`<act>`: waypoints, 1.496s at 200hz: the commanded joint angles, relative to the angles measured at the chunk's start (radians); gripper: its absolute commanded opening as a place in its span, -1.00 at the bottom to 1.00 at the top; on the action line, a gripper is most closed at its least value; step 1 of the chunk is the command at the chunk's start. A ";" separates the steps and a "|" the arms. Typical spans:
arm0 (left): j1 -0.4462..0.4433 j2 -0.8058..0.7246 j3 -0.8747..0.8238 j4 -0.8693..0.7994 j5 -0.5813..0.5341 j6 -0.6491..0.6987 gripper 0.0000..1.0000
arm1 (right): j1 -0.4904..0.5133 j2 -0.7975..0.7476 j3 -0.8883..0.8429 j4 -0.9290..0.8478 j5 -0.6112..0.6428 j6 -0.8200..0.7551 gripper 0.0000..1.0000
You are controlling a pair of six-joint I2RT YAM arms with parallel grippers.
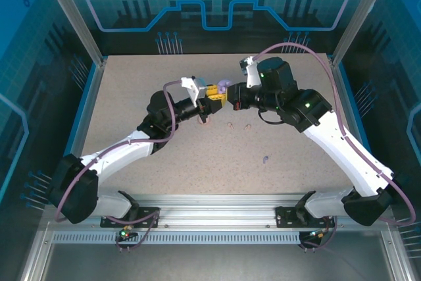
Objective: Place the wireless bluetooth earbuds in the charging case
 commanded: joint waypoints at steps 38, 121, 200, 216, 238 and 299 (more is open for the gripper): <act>-0.007 0.000 -0.013 0.024 0.021 0.016 -1.00 | 0.013 0.027 0.048 0.022 -0.031 0.002 -1.00; -0.007 -0.007 -0.027 0.029 0.005 0.023 -1.00 | 0.008 -0.043 0.070 -0.002 0.041 -0.003 -1.00; -0.007 -0.056 -0.050 0.044 -0.029 0.045 -1.00 | -0.170 -0.260 -0.320 -0.164 0.185 0.138 0.31; -0.007 -0.066 -0.052 0.048 -0.041 0.047 -1.00 | -0.196 -0.241 -0.403 -0.176 0.205 0.168 0.42; -0.006 -0.079 -0.051 0.048 -0.049 0.055 -1.00 | -0.210 -0.181 -0.490 -0.192 0.242 0.208 0.51; -0.007 -0.097 -0.060 0.056 -0.056 0.051 -1.00 | -0.247 -0.030 -0.708 -0.099 0.246 0.333 0.36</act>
